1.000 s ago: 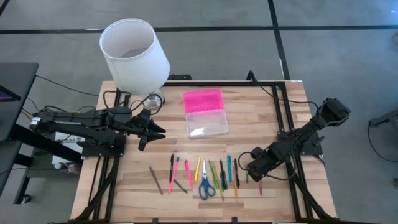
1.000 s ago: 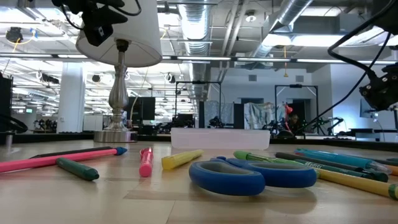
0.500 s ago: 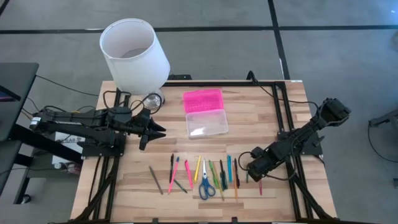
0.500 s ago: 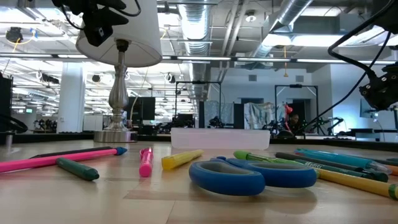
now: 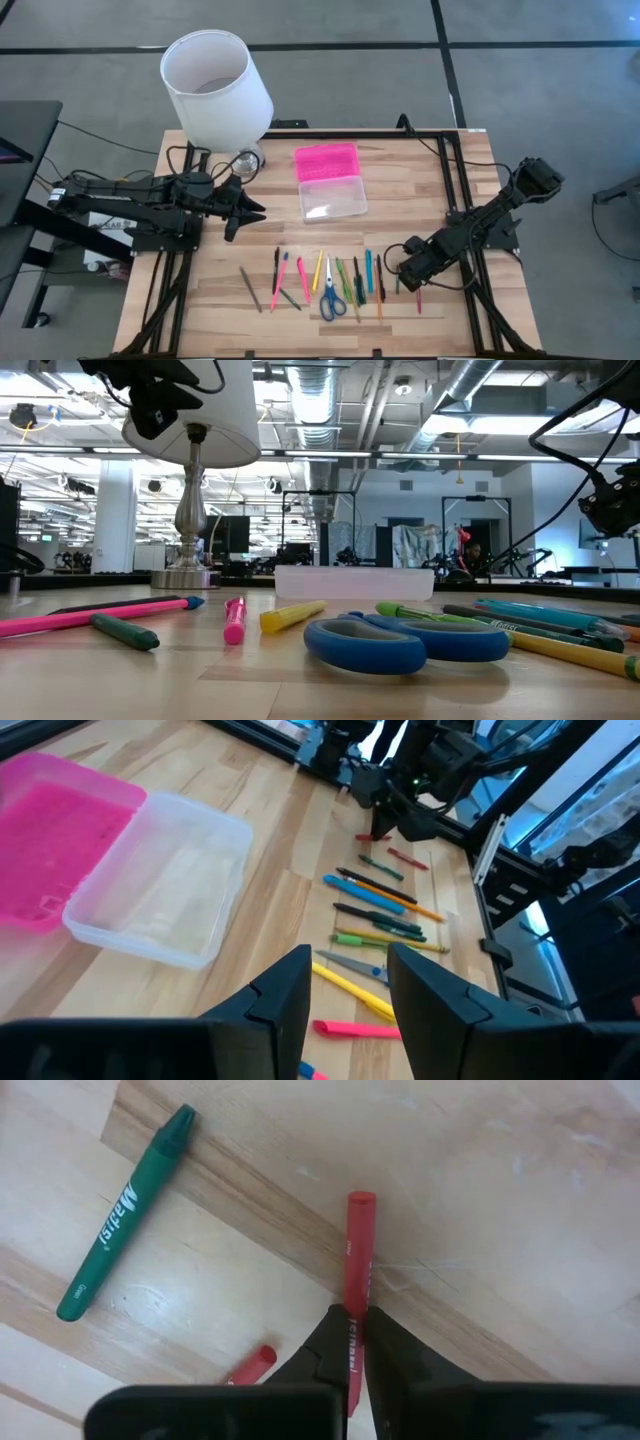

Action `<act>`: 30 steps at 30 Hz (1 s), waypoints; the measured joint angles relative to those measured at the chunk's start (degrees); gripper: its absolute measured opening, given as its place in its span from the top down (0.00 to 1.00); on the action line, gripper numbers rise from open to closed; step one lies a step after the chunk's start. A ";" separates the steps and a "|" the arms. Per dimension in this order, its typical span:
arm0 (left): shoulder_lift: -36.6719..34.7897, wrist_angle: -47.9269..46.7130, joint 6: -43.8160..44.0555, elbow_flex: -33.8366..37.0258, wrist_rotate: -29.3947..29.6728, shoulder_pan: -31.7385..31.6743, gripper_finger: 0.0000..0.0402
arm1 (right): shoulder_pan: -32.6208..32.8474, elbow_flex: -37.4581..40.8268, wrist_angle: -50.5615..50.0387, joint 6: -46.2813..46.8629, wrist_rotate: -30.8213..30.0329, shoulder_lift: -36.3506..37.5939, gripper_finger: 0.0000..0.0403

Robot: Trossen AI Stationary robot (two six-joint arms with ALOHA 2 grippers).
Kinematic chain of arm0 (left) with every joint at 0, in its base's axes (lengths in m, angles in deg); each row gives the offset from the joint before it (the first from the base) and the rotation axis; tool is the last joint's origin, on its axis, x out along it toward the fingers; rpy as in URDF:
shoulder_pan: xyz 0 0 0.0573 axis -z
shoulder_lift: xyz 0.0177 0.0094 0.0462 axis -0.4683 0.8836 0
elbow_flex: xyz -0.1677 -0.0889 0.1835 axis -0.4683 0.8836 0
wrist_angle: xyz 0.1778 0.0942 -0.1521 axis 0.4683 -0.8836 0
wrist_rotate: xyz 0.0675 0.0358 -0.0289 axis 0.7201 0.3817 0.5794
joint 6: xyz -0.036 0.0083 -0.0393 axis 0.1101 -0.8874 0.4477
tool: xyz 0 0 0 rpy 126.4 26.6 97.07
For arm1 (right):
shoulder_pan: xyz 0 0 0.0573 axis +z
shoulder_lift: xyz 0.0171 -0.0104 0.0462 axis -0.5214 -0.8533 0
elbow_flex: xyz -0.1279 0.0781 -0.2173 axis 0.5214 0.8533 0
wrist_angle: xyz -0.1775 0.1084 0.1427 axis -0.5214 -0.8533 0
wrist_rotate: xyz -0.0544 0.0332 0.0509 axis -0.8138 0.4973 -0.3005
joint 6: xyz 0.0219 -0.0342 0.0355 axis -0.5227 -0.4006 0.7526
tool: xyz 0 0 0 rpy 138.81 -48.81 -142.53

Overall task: Pick & place school supplies into a supply box
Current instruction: Put the top red crayon into the pink supply box

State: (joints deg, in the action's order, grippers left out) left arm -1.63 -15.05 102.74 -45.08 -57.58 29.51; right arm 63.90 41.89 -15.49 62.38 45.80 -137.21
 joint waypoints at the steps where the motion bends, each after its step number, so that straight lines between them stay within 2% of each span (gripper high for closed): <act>1: 0.00 0.04 0.00 0.00 0.11 -0.02 0.68 | 0.00 0.00 0.00 0.00 -0.08 0.00 0.99; 9: 0.00 -0.57 -0.09 0.00 2.64 0.00 0.68 | 0.09 -1.31 -0.92 -0.48 -0.56 -0.07 1.00; 18: 0.00 -3.04 -0.09 0.00 4.56 0.00 0.68 | -0.07 -3.48 -1.03 -0.81 -3.80 -0.07 1.00; 23: -0.01 -3.80 -0.09 0.00 4.63 -0.01 0.68 | -1.67 -6.79 -2.43 -4.96 -3.61 0.02 1.00; 30: 0.00 -4.18 -0.07 0.00 4.63 0.00 0.68 | -5.92 -14.19 -10.15 -13.75 -7.11 0.07 1.00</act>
State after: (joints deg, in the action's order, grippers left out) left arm -1.63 -19.23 102.67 -45.08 -52.95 29.51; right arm 57.97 27.69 -25.63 48.63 38.69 -137.14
